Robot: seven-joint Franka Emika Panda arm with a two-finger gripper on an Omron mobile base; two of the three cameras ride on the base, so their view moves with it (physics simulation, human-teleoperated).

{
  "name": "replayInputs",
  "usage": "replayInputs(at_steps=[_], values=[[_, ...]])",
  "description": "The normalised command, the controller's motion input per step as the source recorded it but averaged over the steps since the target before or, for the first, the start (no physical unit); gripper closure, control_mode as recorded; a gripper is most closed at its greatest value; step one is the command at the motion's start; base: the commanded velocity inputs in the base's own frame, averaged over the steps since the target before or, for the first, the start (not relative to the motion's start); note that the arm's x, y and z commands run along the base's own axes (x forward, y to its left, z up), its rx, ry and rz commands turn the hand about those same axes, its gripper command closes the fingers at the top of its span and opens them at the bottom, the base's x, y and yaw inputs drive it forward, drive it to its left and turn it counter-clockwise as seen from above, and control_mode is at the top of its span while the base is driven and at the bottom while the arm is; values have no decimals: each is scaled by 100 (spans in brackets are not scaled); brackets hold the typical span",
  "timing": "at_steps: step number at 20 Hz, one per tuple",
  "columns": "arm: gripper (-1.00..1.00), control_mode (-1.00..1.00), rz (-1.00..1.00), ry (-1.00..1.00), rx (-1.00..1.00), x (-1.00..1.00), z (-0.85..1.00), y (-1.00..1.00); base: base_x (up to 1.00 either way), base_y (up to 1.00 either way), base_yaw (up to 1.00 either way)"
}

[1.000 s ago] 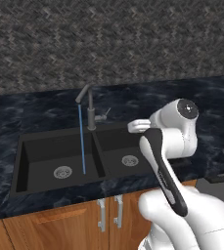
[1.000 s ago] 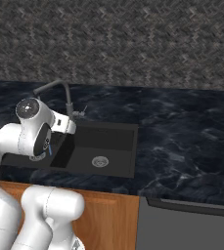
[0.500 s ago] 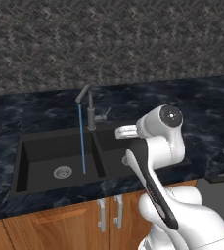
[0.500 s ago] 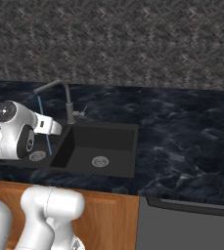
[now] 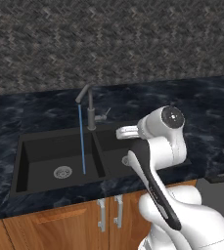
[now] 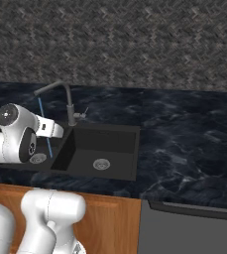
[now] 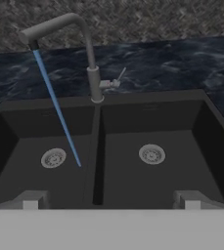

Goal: Turn on the sink faucet and place the jug under the water for a few seconds to fill it up.

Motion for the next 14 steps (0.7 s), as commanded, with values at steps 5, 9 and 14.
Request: replayInputs(at_steps=[5,9,14], values=[[-100,-100,0,0,0,-1,0,0,0,0,0],[-100,100,0,0,0,-6,0,0,-12,4,2],[-100,100,0,0,0,0,0,0,-31,46,7]])
